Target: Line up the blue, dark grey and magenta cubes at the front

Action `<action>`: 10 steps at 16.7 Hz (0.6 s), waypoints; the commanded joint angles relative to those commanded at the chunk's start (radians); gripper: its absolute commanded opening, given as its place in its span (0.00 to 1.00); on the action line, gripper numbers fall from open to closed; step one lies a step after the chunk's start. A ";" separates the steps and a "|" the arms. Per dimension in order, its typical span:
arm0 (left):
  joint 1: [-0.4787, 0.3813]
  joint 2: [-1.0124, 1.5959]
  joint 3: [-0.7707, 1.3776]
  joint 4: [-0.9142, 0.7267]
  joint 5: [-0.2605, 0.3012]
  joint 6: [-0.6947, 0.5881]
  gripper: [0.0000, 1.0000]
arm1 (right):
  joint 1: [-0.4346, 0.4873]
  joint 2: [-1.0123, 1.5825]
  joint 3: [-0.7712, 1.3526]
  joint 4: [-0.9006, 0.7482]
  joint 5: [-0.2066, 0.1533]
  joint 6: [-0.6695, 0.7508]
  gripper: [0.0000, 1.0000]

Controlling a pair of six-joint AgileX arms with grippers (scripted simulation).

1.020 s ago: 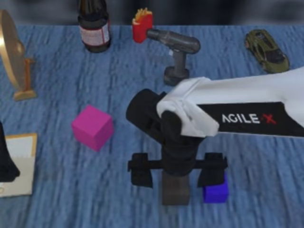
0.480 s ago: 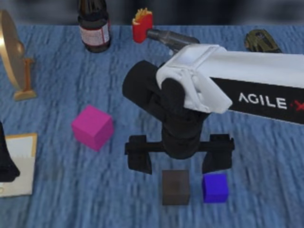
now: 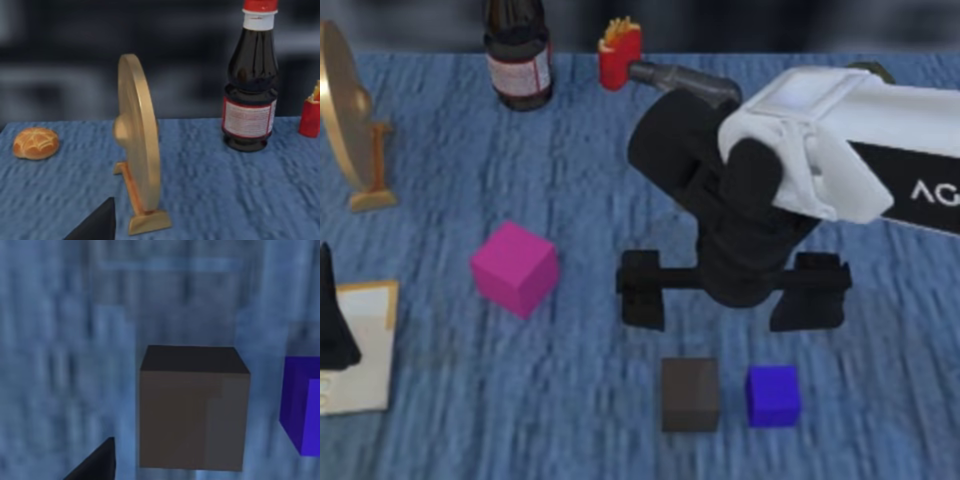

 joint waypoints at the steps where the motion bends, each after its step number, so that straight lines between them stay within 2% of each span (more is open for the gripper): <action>1: -0.011 0.055 0.051 -0.033 0.000 0.006 1.00 | -0.024 -0.052 -0.042 0.028 0.011 -0.027 1.00; 6: -0.079 0.476 0.388 -0.257 -0.002 0.049 1.00 | -0.182 -0.408 -0.356 0.191 0.061 -0.209 1.00; 10: -0.143 0.910 0.693 -0.471 -0.003 0.089 1.00 | -0.336 -0.760 -0.687 0.333 0.073 -0.378 1.00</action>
